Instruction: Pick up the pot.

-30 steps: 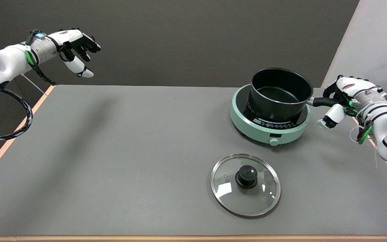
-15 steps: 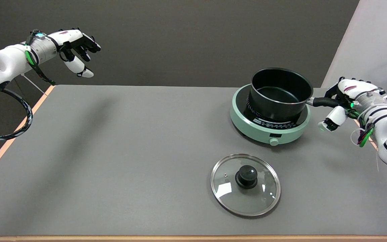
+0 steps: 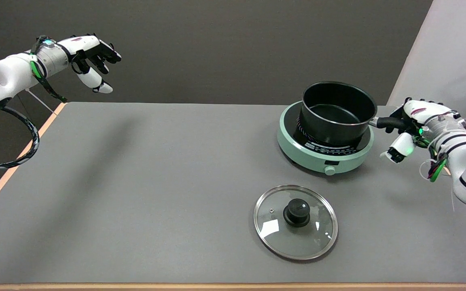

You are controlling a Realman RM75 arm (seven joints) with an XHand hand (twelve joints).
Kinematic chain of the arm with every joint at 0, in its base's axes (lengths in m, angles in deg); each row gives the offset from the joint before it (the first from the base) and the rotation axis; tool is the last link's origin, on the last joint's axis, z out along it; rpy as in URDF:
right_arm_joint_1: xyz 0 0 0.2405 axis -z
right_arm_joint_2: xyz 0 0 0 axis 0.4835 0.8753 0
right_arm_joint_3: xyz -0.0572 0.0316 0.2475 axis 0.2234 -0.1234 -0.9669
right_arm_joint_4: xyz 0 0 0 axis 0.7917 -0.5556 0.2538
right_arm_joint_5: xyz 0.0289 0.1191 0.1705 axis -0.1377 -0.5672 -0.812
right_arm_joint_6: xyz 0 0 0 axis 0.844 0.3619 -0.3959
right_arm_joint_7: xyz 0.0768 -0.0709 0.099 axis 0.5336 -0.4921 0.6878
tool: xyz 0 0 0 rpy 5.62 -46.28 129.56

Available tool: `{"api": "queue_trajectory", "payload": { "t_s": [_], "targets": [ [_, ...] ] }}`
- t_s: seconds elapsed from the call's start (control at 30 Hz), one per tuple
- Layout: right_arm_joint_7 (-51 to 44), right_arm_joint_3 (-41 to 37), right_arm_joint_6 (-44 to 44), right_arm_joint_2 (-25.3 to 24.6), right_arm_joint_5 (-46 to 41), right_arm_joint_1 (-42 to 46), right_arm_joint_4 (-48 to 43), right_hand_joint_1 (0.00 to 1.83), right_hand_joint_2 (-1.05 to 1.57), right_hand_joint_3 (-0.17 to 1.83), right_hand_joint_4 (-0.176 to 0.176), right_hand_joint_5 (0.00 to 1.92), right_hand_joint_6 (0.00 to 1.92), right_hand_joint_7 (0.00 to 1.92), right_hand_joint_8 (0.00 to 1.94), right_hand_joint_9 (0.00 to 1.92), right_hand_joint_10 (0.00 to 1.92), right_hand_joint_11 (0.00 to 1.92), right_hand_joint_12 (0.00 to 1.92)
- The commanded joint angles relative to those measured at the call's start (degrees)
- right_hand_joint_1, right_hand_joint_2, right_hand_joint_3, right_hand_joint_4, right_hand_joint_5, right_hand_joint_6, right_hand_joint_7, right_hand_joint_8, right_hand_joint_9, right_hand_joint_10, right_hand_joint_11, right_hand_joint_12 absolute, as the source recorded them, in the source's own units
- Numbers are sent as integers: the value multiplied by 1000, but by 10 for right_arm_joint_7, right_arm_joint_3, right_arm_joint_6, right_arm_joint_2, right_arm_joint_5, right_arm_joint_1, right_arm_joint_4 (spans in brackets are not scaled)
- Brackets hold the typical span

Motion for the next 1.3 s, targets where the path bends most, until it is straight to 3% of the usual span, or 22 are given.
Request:
{"api": "queue_trajectory", "payload": {
  "t_s": [0.03, 0.07, 0.1, 0.13, 0.23, 0.43, 0.63, 0.83, 1.0, 1.13, 1.3],
  "targets": [
    [2, 9, -11, 0, -1, 2, -11, 1156, -624, 1435, 176, 882, 882, 882, 882, 882, 882, 882, 882],
    [2, 9, -11, 0, -1, 2, -11, 1157, -620, 1422, 176, 887, 887, 887, 887, 887, 887, 887, 887],
    [2, 9, -11, 0, -1, 2, -11, 1159, -616, 1411, 143, 894, 894, 894, 894, 894, 894, 894, 894],
    [2, 9, -11, 0, -1, 2, -12, 1165, -608, 1391, 59, 904, 904, 904, 904, 904, 904, 904, 904],
    [2, 10, -11, 0, -1, 2, -12, 1167, -583, 1323, 48, 937, 937, 937, 937, 937, 937, 937, 937],
    [3, 11, -11, 0, -1, 1, -12, 1212, -438, 1274, -15, 1157, 1157, 1157, 1157, 1157, 1157, 1157, 1157],
    [3, 11, -9, 0, -1, -1, -9, 1249, -150, 1363, -59, 1291, 1291, 1291, 1291, 1291, 1291, 1291, 1291],
    [15, 11, -4, 2, -1, -7, -4, 1224, 188, 1692, -85, 1350, 1350, 1350, 1350, 1350, 1350, 1350, 1350],
    [15, 10, 4, 2, -1, -8, -1, 1218, 291, 1638, -108, 1425, 1425, 1425, 1425, 1425, 1425, 1425, 1425],
    [15, 8, 4, 2, -1, -9, 0, 1194, 377, 1747, -116, 1453, 1453, 1453, 1453, 1453, 1453, 1453, 1453],
    [26, 0, 4, 1, -1, -9, 1, 1048, 870, 1824, -120, 1475, 1475, 1475, 1475, 1475, 1475, 1475, 1475]
  ]
}}
